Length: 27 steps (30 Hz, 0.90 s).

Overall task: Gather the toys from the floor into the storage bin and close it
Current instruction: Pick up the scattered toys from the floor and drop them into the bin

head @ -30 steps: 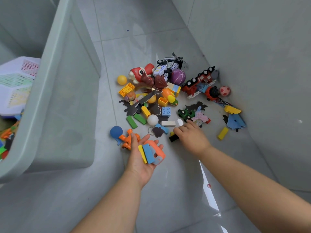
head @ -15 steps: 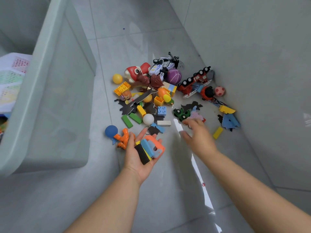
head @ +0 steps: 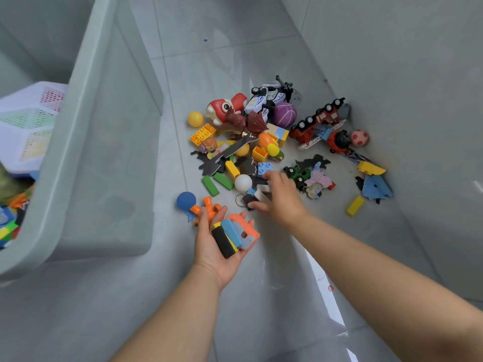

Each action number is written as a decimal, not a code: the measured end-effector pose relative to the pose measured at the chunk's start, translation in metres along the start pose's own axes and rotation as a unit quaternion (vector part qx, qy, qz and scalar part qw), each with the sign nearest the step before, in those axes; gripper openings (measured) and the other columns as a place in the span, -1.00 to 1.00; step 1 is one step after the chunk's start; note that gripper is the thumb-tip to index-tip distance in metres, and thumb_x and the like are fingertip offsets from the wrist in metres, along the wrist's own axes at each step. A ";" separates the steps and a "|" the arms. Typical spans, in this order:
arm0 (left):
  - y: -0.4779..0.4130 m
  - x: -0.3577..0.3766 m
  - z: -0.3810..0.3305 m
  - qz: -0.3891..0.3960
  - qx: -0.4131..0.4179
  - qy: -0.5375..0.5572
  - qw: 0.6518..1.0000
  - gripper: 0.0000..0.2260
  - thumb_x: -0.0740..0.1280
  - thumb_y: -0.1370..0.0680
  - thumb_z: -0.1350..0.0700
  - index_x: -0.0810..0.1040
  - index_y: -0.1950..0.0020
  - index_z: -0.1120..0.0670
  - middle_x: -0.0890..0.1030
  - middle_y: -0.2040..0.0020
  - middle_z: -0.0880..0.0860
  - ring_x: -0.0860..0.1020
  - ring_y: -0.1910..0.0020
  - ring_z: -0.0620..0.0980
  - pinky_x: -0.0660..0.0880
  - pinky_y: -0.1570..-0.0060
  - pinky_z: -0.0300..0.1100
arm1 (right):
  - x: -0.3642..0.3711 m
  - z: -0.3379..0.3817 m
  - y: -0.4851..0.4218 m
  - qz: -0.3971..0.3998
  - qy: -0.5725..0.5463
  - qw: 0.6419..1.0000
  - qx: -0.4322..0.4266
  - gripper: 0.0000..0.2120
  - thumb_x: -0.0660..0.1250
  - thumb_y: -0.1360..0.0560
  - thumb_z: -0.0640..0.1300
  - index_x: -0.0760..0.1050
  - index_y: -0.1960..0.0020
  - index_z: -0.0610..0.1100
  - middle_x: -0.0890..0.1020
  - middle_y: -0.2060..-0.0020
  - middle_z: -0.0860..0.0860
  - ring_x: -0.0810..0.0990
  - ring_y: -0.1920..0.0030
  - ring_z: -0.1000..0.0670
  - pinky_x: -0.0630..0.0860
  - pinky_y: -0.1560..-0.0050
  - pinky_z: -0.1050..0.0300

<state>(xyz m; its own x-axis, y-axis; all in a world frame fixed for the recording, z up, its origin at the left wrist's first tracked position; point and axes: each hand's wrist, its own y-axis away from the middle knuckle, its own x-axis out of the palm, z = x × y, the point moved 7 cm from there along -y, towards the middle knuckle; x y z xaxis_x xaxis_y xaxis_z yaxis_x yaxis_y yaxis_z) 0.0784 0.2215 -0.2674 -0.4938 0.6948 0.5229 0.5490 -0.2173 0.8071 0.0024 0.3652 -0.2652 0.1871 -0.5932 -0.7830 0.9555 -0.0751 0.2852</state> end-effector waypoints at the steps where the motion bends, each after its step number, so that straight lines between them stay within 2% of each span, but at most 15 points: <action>1: 0.000 -0.001 -0.001 -0.002 0.000 -0.001 1.000 -0.50 0.15 -0.51 -0.28 0.45 -0.30 0.00 0.57 -0.16 0.18 0.57 -0.12 0.19 0.48 -0.04 0.06 | 0.006 -0.002 0.001 0.009 0.026 1.000 0.007 -0.33 0.46 -0.34 0.08 0.28 -0.33 -0.10 0.38 -0.26 -0.06 0.31 -0.25 -0.09 0.29 -0.23 0.09; 3: -0.001 -0.003 -0.002 -0.003 0.000 -0.010 1.000 -0.49 0.15 -0.50 -0.29 0.44 -0.31 -0.01 0.56 -0.18 0.17 0.54 -0.18 0.19 0.50 -0.01 0.05 | 0.015 -0.005 0.007 0.004 0.058 0.998 0.006 -0.41 0.43 -0.38 0.08 0.29 -0.31 -0.09 0.40 -0.25 -0.06 0.31 -0.24 -0.10 0.31 -0.21 0.07; 6: -0.002 -0.007 0.000 -0.008 -0.003 -0.028 1.000 -0.45 0.18 -0.47 -0.32 0.44 -0.31 -0.01 0.58 -0.14 0.15 0.55 -0.16 0.17 0.50 -0.02 0.06 | 0.021 -0.007 0.016 -0.016 0.064 0.998 -0.003 -0.53 0.32 -0.48 0.05 0.32 -0.30 -0.12 0.42 -0.23 -0.07 0.34 -0.23 -0.09 0.36 -0.15 0.06; 11: -0.005 -0.010 0.003 -0.030 -0.003 -0.049 0.998 -0.49 0.18 -0.48 -0.31 0.45 -0.29 -0.02 0.57 -0.11 0.13 0.58 -0.07 0.12 0.48 -0.01 0.05 | 0.022 -0.010 0.027 -0.010 0.125 0.992 -0.018 -0.60 0.18 -0.56 0.03 0.30 -0.28 -0.20 0.39 -0.20 -0.15 0.34 -0.20 -0.15 0.41 -0.04 0.00; 15: -0.004 -0.007 0.005 -0.042 0.004 -0.048 0.998 -0.50 0.17 -0.49 -0.30 0.43 -0.30 -0.03 0.56 -0.10 0.11 0.57 -0.06 0.10 0.48 0.03 0.01 | 0.026 -0.018 0.033 0.005 0.191 0.981 -0.018 -0.55 0.07 -0.59 -0.01 0.12 -0.41 -0.17 0.35 -0.22 -0.15 0.35 -0.20 -0.15 0.43 -0.03 0.02; 19: 0.002 -0.003 0.004 -0.049 0.008 -0.055 0.997 -0.52 0.20 -0.48 -0.28 0.43 -0.28 -0.02 0.56 -0.10 0.10 0.58 -0.06 0.09 0.47 -0.03 0.02 | 0.026 -0.023 0.032 0.020 0.213 0.977 -0.015 -0.63 0.05 -0.60 -0.04 0.20 -0.35 -0.18 0.35 -0.20 -0.16 0.36 -0.18 -0.15 0.44 0.05 0.01; 21: 0.006 -0.001 0.002 -0.063 0.017 -0.046 0.997 -0.55 0.23 -0.49 -0.25 0.44 -0.25 -0.02 0.55 -0.13 0.11 0.58 -0.04 0.08 0.48 -0.02 0.02 | 0.016 -0.029 0.034 -0.015 0.122 0.992 0.040 -0.64 0.08 -0.60 -0.04 0.25 -0.32 -0.19 0.35 -0.17 -0.16 0.38 -0.16 -0.15 0.40 0.00 0.04; 23: 0.009 0.006 -0.004 -0.077 0.038 -0.013 0.996 -0.56 0.25 -0.49 -0.23 0.44 -0.27 -0.02 0.53 -0.18 0.11 0.57 -0.05 0.08 0.50 0.02 0.00 | -0.006 -0.024 0.041 -0.090 -0.046 0.990 0.097 -0.72 0.11 -0.59 -0.05 0.34 -0.21 -0.19 0.39 -0.04 -0.14 0.43 0.00 -0.11 0.33 0.05 0.12; 25: 0.017 0.028 -0.016 -0.069 0.060 0.018 0.996 -0.54 0.25 -0.50 -0.22 0.43 -0.31 -0.02 0.52 -0.21 0.11 0.54 -0.10 0.09 0.49 -0.05 -0.01 | -0.037 0.010 0.049 -0.151 -0.183 0.970 0.048 -0.86 0.11 -0.59 -0.07 0.36 0.11 -0.08 0.39 0.22 -0.01 0.39 0.24 0.05 0.31 0.20 0.23; 27: 0.035 0.058 -0.032 -0.042 0.091 0.027 0.995 -0.56 0.27 -0.49 -0.22 0.46 -0.27 -0.03 0.58 -0.14 0.10 0.57 -0.08 0.09 0.52 -0.07 -0.05 | -0.074 0.075 0.060 -0.166 -0.274 0.946 -0.049 -0.79 0.10 -0.61 -0.14 0.33 0.19 0.00 0.41 0.31 0.09 0.42 0.30 0.21 0.32 0.28 0.46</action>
<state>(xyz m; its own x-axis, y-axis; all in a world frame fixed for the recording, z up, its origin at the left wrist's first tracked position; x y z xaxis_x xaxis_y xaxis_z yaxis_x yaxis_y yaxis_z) 0.0470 0.2325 -0.1997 -0.5768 0.6660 0.4731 0.6145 -0.0279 0.7884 0.0292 0.3438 -0.1487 -0.2485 -0.8784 -0.4083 0.9623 -0.2719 -0.0007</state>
